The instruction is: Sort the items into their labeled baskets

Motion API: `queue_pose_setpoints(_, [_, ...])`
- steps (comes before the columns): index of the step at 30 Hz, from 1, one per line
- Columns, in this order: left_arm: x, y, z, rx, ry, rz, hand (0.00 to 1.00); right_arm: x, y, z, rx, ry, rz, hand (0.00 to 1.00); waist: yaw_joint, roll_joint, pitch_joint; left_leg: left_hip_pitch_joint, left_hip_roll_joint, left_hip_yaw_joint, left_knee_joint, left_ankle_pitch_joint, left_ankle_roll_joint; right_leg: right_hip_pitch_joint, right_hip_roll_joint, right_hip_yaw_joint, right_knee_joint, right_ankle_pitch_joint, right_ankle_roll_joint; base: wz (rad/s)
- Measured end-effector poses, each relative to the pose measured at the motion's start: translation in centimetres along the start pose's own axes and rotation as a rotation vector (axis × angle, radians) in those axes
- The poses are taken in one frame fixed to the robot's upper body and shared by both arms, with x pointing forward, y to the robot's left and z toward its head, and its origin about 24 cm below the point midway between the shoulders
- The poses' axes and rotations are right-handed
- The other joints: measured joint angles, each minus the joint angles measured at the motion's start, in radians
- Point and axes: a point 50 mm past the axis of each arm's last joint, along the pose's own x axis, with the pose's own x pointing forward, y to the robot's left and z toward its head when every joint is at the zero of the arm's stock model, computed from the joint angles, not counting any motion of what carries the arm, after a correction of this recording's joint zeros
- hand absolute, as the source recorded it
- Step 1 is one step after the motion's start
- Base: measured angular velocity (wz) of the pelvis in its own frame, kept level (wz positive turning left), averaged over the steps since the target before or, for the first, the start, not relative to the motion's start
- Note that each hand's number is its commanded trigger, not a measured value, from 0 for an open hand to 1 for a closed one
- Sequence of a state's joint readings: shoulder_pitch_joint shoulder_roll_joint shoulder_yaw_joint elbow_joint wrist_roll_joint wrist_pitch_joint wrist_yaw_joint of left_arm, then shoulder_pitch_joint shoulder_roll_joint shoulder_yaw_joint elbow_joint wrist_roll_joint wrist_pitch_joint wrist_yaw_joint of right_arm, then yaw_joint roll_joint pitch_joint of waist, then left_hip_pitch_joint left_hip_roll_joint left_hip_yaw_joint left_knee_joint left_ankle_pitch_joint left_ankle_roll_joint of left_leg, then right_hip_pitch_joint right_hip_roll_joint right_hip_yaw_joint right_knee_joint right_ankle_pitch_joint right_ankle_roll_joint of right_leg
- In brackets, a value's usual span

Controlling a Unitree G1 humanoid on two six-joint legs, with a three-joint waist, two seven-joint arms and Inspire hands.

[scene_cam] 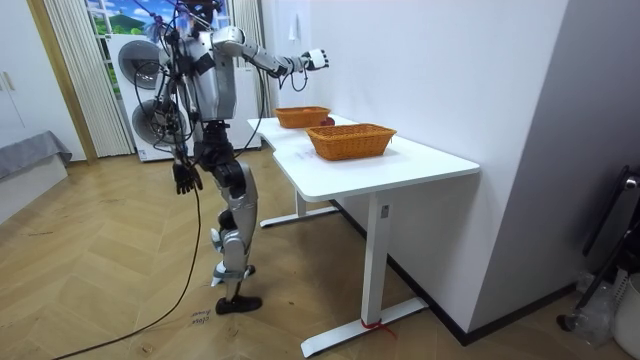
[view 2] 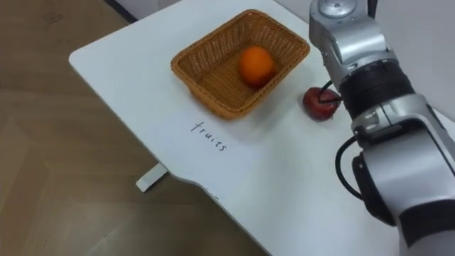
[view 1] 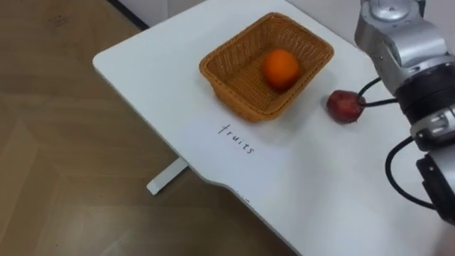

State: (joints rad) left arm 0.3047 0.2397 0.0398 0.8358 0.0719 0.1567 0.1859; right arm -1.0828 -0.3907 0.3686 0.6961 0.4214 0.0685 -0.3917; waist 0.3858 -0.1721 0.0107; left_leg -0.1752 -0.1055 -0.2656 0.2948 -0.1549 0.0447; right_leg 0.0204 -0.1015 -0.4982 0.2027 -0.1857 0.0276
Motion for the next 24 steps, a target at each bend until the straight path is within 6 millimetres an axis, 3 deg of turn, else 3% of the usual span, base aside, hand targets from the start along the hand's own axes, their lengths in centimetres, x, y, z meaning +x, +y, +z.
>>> queue_pose_setpoints(10, [-0.6,-0.9,-1.9,-0.026,0.095,-0.014,0.0,-0.3,0.7,2.4,0.051,-0.065,0.09,0.0,-0.04,0.034,-0.0039,0.061,0.005,0.017,-0.023,0.002,0.001,0.046,0.002,0.017,-0.006,0.0,0.0,-0.05])
queue_pose_setpoints(17, [-0.8,-0.9,-2.6,-0.019,0.125,-0.014,0.0,-0.3,0.7,2.1,0.036,-0.042,0.154,0.0,-0.088,0.034,-0.0049,0.083,0.004,0.015,-0.029,0.002,0.001,0.07,0.005,0.023,-0.018,0.0,0.001,0.01])
queue_pose_setpoints(20, [-0.8,-0.8,-2.6,-0.006,0.124,-0.009,0.0,-0.5,0.0,1.0,-0.015,-0.019,0.175,0.0,-0.103,0.031,-0.0067,0.101,0.005,0.016,-0.039,0.003,0.003,0.084,0.004,0.025,-0.018,0.0,0.001,-0.01])
queue_pose_setpoints(24, [-0.8,-1.1,-2.6,0.006,0.131,-0.011,0.0,-1.9,-0.7,-2.6,-0.129,0.05,0.225,0.0,-0.109,0.025,-0.014,0.129,0.006,0.022,-0.054,0.004,0.004,0.102,0.0,0.028,-0.017,-0.001,0.002,-0.06])
